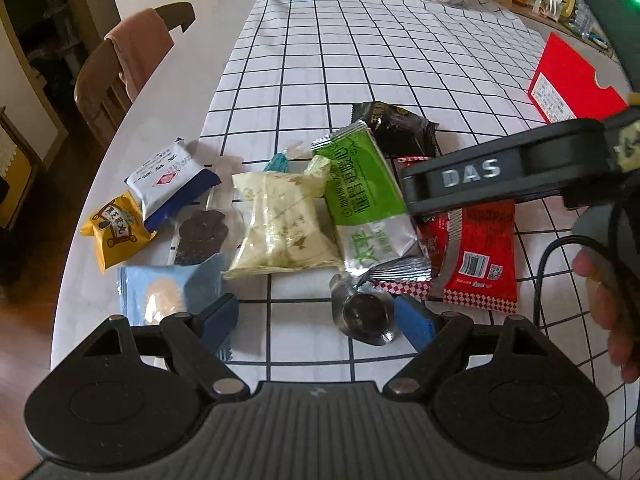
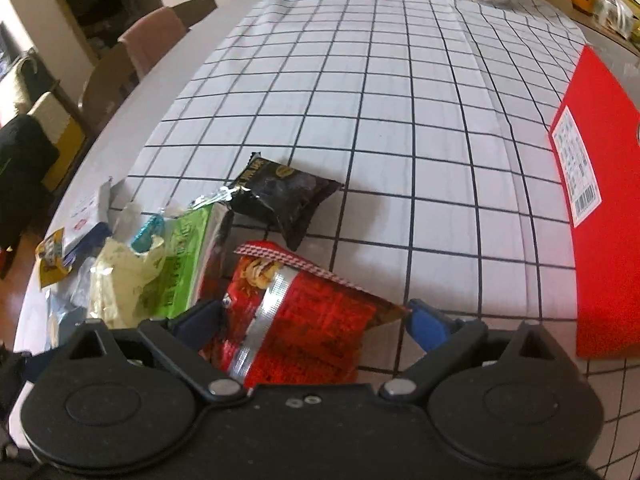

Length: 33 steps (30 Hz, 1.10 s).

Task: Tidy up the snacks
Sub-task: 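Grasp the small green-wrapped candy with the left tool while the right tool grasps the red chip bag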

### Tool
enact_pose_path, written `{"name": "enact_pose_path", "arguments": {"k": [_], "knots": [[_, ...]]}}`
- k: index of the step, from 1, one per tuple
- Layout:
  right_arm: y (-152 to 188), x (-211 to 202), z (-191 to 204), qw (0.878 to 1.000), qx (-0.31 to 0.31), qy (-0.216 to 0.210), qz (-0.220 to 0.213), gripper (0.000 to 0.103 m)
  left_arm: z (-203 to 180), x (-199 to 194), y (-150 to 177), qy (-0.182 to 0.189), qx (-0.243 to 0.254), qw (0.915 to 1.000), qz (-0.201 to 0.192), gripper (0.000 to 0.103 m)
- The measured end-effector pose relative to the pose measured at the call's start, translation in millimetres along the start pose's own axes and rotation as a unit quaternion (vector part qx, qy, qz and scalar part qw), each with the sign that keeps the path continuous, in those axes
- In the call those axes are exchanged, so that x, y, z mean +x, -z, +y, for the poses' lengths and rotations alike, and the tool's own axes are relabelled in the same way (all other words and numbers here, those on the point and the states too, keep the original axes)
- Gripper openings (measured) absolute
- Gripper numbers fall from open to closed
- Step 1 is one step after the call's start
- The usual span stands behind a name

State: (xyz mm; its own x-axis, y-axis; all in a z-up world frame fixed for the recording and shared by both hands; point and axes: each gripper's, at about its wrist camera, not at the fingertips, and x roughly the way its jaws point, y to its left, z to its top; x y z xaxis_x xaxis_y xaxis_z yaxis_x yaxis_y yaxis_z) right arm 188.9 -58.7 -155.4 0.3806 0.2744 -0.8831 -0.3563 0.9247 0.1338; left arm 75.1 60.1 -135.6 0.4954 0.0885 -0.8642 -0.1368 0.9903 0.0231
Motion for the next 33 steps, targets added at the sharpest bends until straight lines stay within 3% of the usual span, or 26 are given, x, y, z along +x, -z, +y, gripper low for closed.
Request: {"name": "enact_pose_path", "arguments": {"k": [9, 16, 20, 33], "knots": [[3, 4, 4, 1.0, -0.006, 0.013, 0.004, 0.093, -9, 4, 0, 0.003, 0.016, 0.9999, 0.003, 0.067], [5, -4, 3, 1.0, -0.026, 0.005, -0.004, 0.067, -16, 4, 1, 0.018, 0.031, 0.9993, -0.001, 0.045], [10, -9, -3, 1.0, -0.026, 0.005, -0.007, 0.066, -20, 3, 1, 0.025, 0.039, 0.9989, -0.001, 0.031], [25, -42, -39, 1.0, 0.017, -0.017, -0.017, 0.064, -19, -8, 6, 0.029, 0.031, 0.9991, -0.008, 0.017]]}}
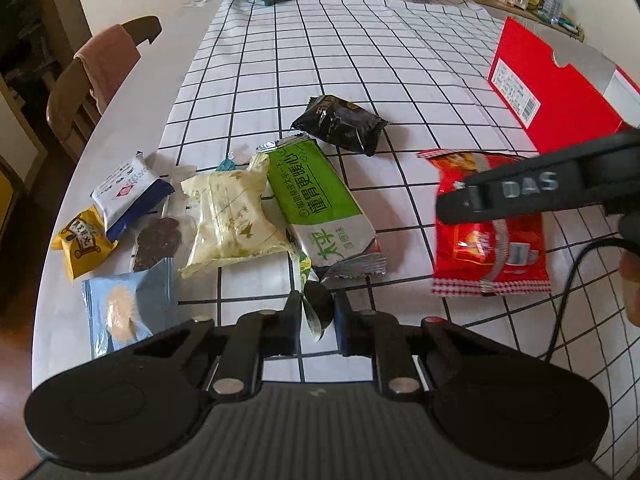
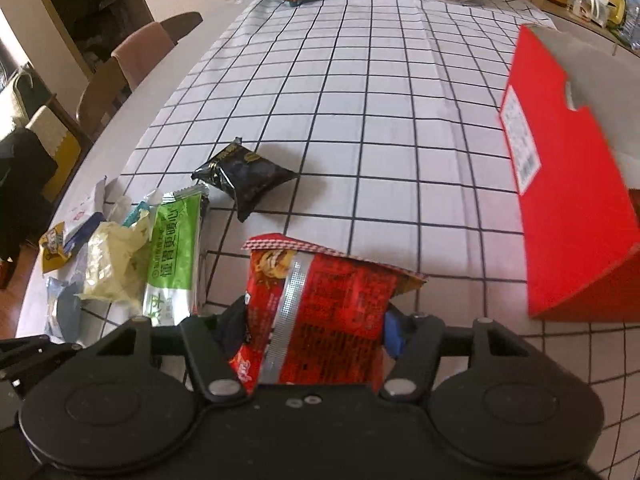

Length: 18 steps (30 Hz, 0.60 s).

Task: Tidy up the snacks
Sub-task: 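Grasp the small green-wrapped candy with the left tool while the right tool grasps the red chip bag, then carry the green candy and red chip bag over the red box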

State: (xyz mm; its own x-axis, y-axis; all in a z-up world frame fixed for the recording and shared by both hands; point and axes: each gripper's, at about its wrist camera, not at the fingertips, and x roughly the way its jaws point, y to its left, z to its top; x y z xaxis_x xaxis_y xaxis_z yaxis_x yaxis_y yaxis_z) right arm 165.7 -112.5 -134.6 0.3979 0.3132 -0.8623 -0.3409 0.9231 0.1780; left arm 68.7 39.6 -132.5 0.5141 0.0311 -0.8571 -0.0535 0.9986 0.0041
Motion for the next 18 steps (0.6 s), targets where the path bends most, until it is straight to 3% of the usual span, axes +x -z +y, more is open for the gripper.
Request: {"name": "enact_pose_path", "arguments": {"k": [18], "knots": [[18, -82, -25, 0.998, -0.017, -0.049, -0.035, 0.064, 5, -52, 4, 0.025, -0.041, 0.9986, -0.02, 0.016]]}}
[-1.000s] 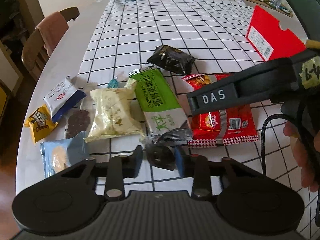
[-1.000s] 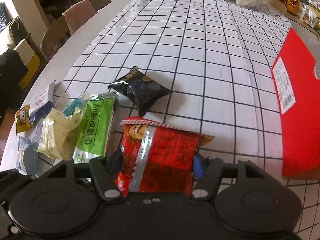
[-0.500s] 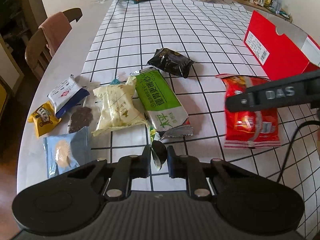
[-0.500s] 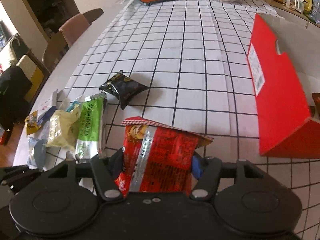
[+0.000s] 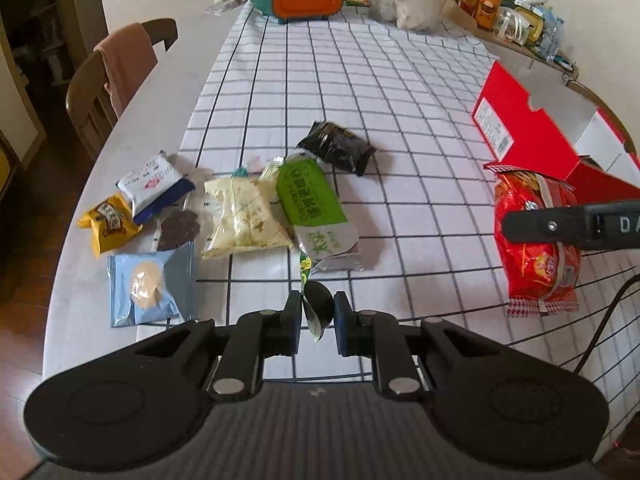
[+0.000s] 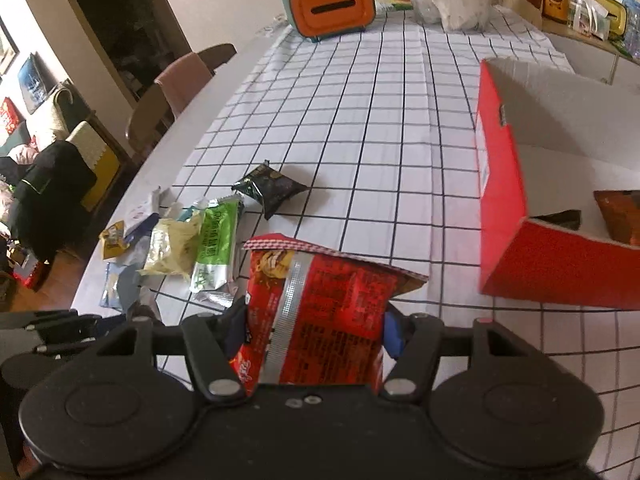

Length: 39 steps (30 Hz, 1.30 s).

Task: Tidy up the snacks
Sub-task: 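Carry the green candy and red chip bag over the red box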

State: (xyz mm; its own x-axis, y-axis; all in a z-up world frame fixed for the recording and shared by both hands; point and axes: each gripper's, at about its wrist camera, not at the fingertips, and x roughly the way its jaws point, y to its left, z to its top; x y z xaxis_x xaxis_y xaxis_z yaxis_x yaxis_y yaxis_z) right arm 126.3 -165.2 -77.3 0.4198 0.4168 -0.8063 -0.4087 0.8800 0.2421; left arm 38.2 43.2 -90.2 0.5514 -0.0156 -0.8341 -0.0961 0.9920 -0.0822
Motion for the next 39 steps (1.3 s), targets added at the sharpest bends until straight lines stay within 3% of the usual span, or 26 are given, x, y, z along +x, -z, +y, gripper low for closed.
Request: {"name": "enact_pose_path", "arguments": {"k": [10, 20, 32, 39], "knots": [[-16, -47, -41, 0.999, 0.009, 0.01, -0.035, 0.064, -47, -31, -34, 0.017, 0.03, 0.9988, -0.036, 0.016], [-38, -88, -101, 0.996, 0.019, 0.035, -0.08, 0.064, -123, -40, -77, 0.028, 0.077, 0.9939, -0.073, 0.016], [-64, -102, -177, 0.994, 0.027, 0.056, -0.093, 0.064, -215, -17, -122, 0.035, 0.119, 0.9884, -0.088, 0.016], [-67, -93, -216, 0.995, 0.026, 0.063, -0.077, 0.064, -266, 14, -134, 0.017, 0.147, 0.9856, -0.081, 0.016]]}}
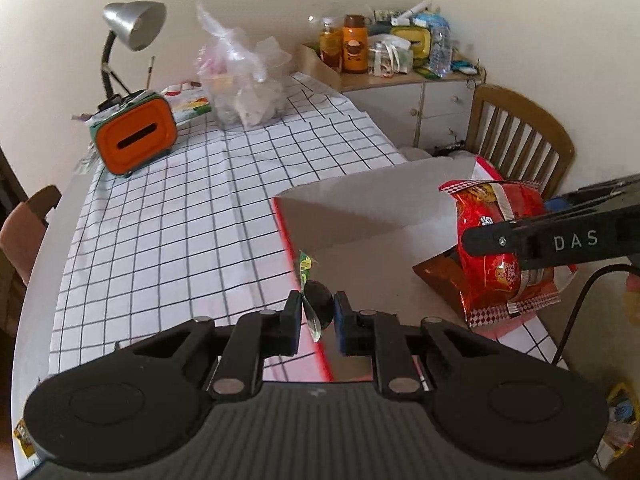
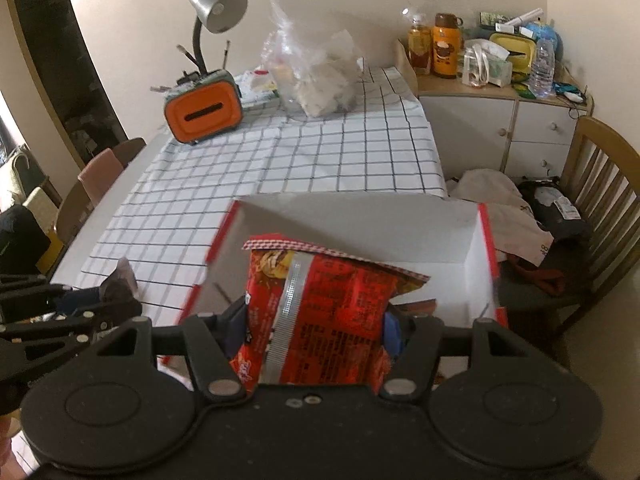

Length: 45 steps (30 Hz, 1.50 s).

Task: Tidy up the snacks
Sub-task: 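Carry the green candy and red chip bag over the red box, then open the left tool dropping the candy while the right tool releases the red bag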

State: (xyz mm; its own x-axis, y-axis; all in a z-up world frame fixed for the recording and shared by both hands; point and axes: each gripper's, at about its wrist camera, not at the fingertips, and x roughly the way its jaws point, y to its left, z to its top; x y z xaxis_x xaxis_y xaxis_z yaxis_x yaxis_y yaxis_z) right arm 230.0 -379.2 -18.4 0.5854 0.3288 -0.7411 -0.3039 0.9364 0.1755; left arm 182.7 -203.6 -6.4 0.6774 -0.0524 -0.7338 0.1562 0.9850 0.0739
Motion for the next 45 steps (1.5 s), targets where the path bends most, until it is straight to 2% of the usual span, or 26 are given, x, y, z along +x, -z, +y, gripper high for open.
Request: {"name": "enact_pose_path", "arguments": {"k": [9, 22, 29, 41, 44, 45], "knots": [[-3, 29, -32, 1.0, -0.003, 0.011, 0.027, 0.064, -40, 42, -13, -0.012, 0.027, 0.9991, 0.031, 0.016], [1, 74, -45, 0.997, -0.018, 0.025, 0.074, 0.064, -51, 95, -17, -0.03, 0.008, 0.9942, 0.103, 0.016], [2, 85, -50, 0.995, -0.022, 0.03, 0.089, 0.064, -51, 110, -15, -0.036, 0.001, 0.9905, 0.133, 0.016], [3, 89, -47, 0.995, -0.037, 0.03, 0.091, 0.066, -53, 119, -11, -0.041, 0.001, 0.9876, 0.152, 0.016], [4, 88, -47, 0.995, -0.038, 0.026, 0.089, 0.073, -51, 118, -11, -0.041, -0.004, 0.9874, 0.153, 0.017], [4, 86, -47, 0.995, -0.038, 0.025, 0.087, 0.08, -51, 118, -11, -0.042, -0.005, 0.9875, 0.151, 0.018]]}}
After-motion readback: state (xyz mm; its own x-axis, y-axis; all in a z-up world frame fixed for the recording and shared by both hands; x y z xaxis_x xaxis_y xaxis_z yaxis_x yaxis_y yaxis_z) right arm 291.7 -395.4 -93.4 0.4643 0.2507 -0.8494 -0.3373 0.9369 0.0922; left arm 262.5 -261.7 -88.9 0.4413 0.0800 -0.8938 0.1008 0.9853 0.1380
